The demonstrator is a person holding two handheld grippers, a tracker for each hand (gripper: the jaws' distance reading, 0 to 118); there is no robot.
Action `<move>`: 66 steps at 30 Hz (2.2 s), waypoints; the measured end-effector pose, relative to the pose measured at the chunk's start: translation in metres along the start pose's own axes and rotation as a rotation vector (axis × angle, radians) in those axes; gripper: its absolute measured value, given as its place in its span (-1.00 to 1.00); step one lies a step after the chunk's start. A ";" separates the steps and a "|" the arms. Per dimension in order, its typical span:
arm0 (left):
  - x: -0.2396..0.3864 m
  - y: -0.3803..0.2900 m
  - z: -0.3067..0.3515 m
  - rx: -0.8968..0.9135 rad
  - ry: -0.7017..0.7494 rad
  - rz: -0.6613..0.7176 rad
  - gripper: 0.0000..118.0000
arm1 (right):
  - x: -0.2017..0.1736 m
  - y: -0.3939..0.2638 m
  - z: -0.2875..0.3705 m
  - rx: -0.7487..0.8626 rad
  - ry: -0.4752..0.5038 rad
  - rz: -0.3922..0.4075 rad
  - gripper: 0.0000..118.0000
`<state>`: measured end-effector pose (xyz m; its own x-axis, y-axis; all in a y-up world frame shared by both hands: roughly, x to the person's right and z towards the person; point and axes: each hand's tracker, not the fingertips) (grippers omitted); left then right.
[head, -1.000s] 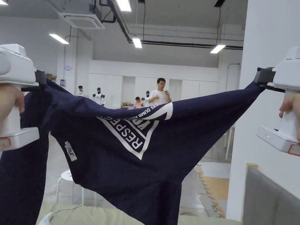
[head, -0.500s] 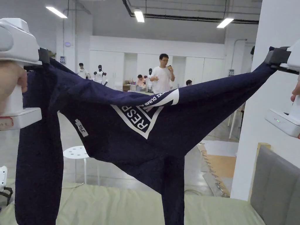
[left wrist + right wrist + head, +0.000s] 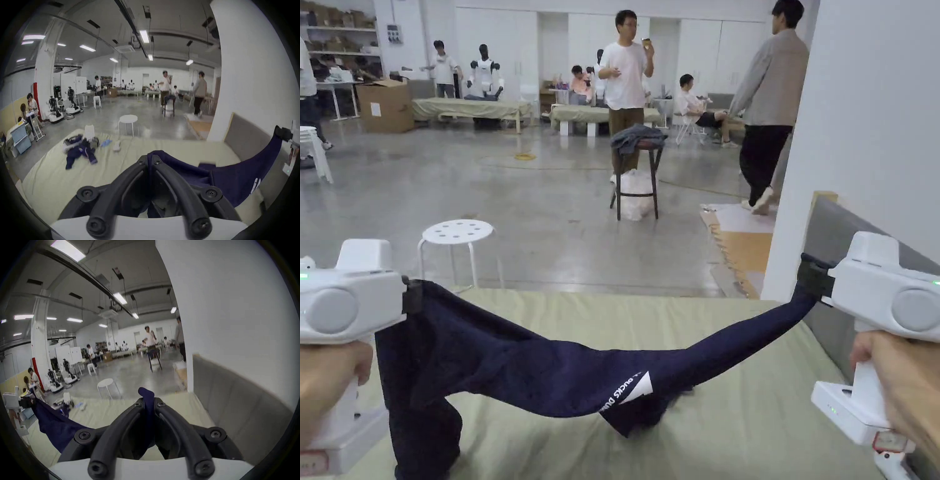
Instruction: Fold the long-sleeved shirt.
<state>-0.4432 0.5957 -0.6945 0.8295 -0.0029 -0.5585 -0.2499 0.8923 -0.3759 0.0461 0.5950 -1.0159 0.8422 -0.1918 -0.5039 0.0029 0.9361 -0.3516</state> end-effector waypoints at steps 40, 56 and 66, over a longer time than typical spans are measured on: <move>0.084 -0.219 0.099 -0.111 -0.036 0.003 -0.93 | 0.070 -0.251 0.172 -0.212 -0.193 -0.022 -1.00; 0.087 -0.242 0.054 -0.240 -0.115 0.049 -0.94 | 0.169 -0.309 0.110 -0.678 -0.256 -0.598 0.19; 0.102 -0.240 0.014 -0.318 -0.162 0.047 -0.29 | 0.167 -0.308 0.115 -0.610 -0.182 -0.525 -0.97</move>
<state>-0.2914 0.3875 -0.6505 0.8754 0.1296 -0.4657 -0.4118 0.7044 -0.5781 0.2483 0.3088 -0.9008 0.8872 -0.4600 -0.0370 0.1718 0.4035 -0.8987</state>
